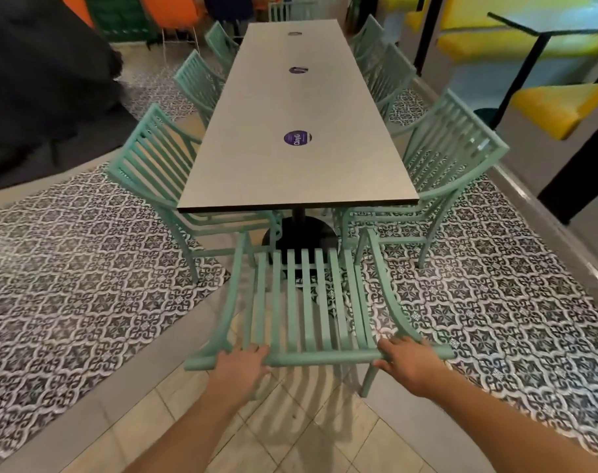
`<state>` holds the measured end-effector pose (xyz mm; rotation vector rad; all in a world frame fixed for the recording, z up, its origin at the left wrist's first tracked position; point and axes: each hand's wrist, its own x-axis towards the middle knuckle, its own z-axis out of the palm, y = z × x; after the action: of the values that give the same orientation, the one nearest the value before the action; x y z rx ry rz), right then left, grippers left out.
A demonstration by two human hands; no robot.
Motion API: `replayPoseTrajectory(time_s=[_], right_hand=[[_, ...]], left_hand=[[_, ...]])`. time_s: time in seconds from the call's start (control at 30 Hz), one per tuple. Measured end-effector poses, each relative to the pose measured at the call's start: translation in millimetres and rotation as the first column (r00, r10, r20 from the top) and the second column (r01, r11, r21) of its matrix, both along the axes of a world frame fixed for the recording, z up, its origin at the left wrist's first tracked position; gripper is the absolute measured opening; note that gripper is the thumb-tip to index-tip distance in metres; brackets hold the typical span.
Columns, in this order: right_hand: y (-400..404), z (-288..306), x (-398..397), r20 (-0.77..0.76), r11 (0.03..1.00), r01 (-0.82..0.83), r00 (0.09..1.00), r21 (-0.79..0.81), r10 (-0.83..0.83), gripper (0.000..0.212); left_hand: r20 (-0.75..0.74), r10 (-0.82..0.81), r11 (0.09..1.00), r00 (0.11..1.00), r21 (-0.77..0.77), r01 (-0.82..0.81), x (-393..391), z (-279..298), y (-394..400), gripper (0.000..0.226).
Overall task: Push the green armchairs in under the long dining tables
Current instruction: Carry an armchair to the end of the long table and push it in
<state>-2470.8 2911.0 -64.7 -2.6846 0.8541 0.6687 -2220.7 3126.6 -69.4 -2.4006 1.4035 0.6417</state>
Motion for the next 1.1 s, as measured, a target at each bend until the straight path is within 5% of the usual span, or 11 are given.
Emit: replayPoseTrajectory(time_s=[0.1, 0.27, 0.37, 0.4, 0.47, 0.53, 0.6, 0.63, 0.7, 0.87, 1.1], right_hand=[[4, -6, -12, -0.016, 1.000, 0.006, 1.000, -0.006, -0.007, 0.053], [12, -11, -26, 0.015, 0.999, 0.038, 0.999, 0.004, -0.038, 0.086], [22, -9, -30, 0.224, 0.967, 0.248, 0.947, -0.051, -0.231, 0.056], [26, -9, -32, 0.398, 0.907, 0.420, 0.838, -0.034, -0.373, 0.049], [25, -5, -37, 0.587, 0.577, 0.771, 0.344, 0.269, -0.733, 0.061], [19, -3, -44, 0.334, 0.093, 0.721, -0.200, 0.687, -0.921, 0.077], [13, -7, -48, 0.029, -0.187, 0.514, -0.384, 0.837, -0.923, 0.075], [13, -9, -47, -0.043, -0.231, 0.457, -0.386, 0.859, -0.921, 0.070], [9, -14, -44, -0.065, -0.237, 0.422, -0.382, 0.875, -0.922, 0.058], [2, -16, -39, -0.086, -0.258, 0.458, -0.364, 0.851, -0.928, 0.031], [8, -18, -35, -0.051, -0.245, 0.501, -0.369, 0.830, -0.928, 0.030]], left_hand=[[0.003, -0.011, 1.000, 1.000, -0.004, 0.011, -12, -5, 14, 0.036], [0.003, 0.029, 0.997, 1.000, -0.066, -0.029, -23, -7, 27, 0.037], [-0.017, 0.252, 0.917, 0.968, -0.317, -0.244, -17, -5, 42, 0.039], [-0.053, 0.400, 0.805, 0.915, -0.456, -0.379, -13, -5, 50, 0.039], [-0.277, 0.716, 0.397, 0.641, -0.594, -0.700, -2, -7, 68, 0.046], [-0.608, 0.771, -0.065, 0.188, -0.369, -0.927, 6, -8, 81, 0.060], [-0.817, 0.551, -0.302, -0.167, -0.009, -0.953, 9, -13, 81, 0.064], [-0.863, 0.419, -0.337, -0.282, 0.140, -0.931, 10, -14, 79, 0.061], [-0.880, 0.310, -0.332, -0.359, 0.254, -0.909, 14, -19, 74, 0.049], [-0.884, 0.272, -0.362, -0.381, 0.274, -0.891, 23, -25, 69, 0.043], [-0.889, 0.270, -0.390, -0.371, 0.251, -0.886, 29, -20, 70, 0.039]])
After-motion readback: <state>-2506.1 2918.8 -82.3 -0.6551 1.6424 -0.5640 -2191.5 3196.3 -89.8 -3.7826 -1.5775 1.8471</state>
